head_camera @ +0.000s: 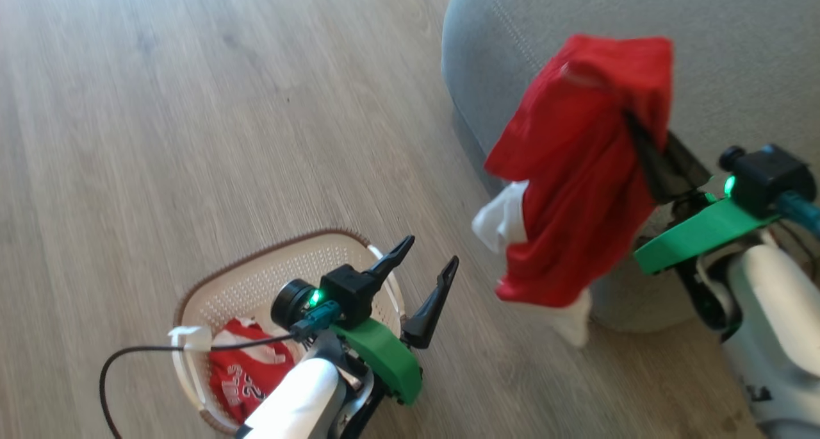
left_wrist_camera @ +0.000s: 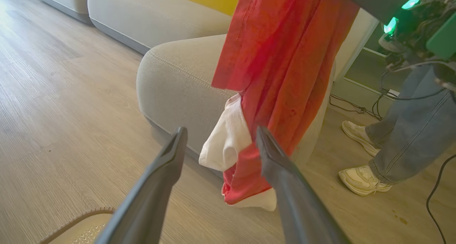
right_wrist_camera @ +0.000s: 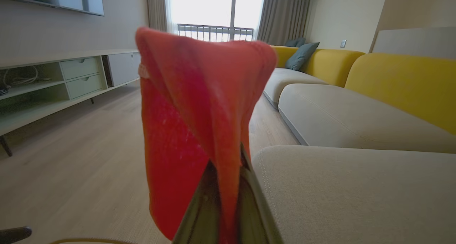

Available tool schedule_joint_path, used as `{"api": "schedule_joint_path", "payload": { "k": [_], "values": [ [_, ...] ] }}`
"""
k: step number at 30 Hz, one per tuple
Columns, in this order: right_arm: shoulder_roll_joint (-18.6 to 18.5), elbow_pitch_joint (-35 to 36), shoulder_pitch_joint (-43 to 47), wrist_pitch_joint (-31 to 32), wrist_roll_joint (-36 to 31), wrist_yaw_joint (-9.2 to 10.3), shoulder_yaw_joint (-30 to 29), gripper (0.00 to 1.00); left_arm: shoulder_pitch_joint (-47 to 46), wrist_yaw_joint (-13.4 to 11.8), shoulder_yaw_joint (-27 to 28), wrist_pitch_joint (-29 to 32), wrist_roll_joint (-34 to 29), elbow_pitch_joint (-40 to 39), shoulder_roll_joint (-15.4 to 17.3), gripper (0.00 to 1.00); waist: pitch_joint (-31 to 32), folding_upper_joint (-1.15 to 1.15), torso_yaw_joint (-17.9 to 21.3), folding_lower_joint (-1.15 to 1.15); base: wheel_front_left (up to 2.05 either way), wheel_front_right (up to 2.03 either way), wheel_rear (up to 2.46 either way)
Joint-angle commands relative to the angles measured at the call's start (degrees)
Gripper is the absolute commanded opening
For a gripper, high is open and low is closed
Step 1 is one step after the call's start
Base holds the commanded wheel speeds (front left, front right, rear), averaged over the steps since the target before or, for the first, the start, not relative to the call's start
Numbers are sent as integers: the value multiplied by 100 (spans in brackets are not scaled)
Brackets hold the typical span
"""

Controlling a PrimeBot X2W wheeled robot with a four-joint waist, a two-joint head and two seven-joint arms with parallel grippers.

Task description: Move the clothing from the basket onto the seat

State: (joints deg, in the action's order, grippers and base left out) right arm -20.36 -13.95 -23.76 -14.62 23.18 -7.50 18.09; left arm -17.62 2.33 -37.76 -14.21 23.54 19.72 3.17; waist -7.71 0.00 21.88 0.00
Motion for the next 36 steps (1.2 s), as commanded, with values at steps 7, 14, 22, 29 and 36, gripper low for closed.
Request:
{"api": "schedule_joint_path", "payload": {
  "k": [7,14,22,29,36],
  "values": [
    [-27,217,-547,-38,135,1,-786,0,-719,-41,132,-78,-253,-80,-16,100,-980,0,-189,0,0,0,0],
    [110,-760,-2282,-26,1045,1,-1666,0,-1174,-108,303,-78,-353,29,69,100,-2071,0,-489,0,0,0,0],
    [-740,-2346,-4983,206,750,1,-2816,0,-1227,-140,433,-79,-437,-13,281,100,-2816,0,-835,0,0,0,0],
    [-1711,-3195,-6985,524,-874,1,-3793,0,-1273,15,353,-79,-530,-57,269,100,-3125,0,-1312,0,0,0,0],
    [-1722,-3652,-7233,564,-1885,1,-4549,0,-1150,-33,433,-79,-571,-206,268,100,-3853,0,-1358,0,0,0,0]
  ]
}}
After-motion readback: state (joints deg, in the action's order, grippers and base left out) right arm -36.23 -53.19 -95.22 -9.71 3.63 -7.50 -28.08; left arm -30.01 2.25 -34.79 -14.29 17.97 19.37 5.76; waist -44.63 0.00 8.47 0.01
